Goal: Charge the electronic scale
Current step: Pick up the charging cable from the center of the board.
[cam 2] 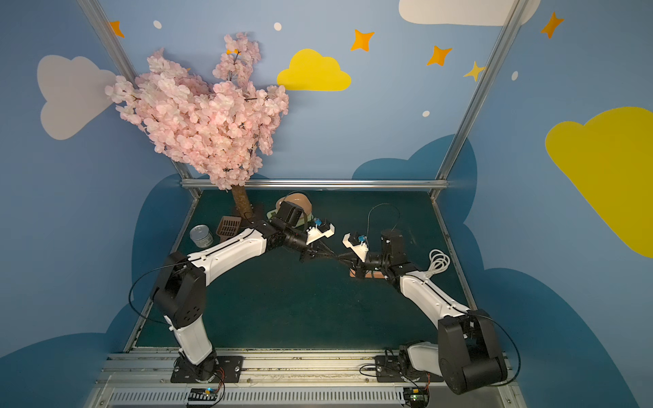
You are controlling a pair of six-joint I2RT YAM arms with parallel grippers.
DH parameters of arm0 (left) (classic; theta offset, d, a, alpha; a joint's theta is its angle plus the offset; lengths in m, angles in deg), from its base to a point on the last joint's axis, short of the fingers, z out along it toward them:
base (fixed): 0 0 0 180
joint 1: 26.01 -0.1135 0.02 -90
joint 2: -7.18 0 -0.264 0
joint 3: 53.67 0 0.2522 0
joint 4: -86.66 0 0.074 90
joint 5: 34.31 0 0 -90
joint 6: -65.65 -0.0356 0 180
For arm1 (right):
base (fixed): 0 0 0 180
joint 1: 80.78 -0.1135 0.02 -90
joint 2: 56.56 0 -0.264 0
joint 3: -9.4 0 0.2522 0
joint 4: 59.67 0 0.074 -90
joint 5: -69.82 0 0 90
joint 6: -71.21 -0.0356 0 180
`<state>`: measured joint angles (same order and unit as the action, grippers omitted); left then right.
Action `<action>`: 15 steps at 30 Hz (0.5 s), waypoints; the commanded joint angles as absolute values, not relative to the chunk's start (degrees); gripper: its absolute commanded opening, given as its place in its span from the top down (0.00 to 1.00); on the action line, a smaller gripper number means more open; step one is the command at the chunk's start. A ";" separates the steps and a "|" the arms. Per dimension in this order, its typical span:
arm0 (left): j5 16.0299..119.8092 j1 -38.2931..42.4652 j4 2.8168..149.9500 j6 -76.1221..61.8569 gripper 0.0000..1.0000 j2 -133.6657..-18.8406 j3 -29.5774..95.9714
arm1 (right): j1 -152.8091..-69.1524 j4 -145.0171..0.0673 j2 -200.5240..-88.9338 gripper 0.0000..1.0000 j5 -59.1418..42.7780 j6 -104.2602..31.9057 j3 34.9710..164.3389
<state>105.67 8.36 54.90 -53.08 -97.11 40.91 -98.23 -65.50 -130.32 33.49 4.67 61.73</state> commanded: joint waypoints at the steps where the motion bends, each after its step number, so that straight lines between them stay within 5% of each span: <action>1: 107.67 8.46 54.08 -53.64 0.89 -97.43 41.57 | -97.98 -66.97 -130.74 0.96 34.75 5.37 63.28; 3: 108.09 8.47 54.40 -53.29 0.75 -97.36 41.39 | -97.94 -67.03 -130.79 0.99 34.92 5.53 63.33; 5: 108.49 8.47 54.56 -53.12 0.72 -97.19 41.35 | -97.93 -67.28 -130.82 0.99 34.97 5.76 63.33; 15: 108.40 8.46 54.45 -53.84 0.86 -96.99 41.12 | -97.88 -68.21 -130.83 0.99 34.84 6.53 63.44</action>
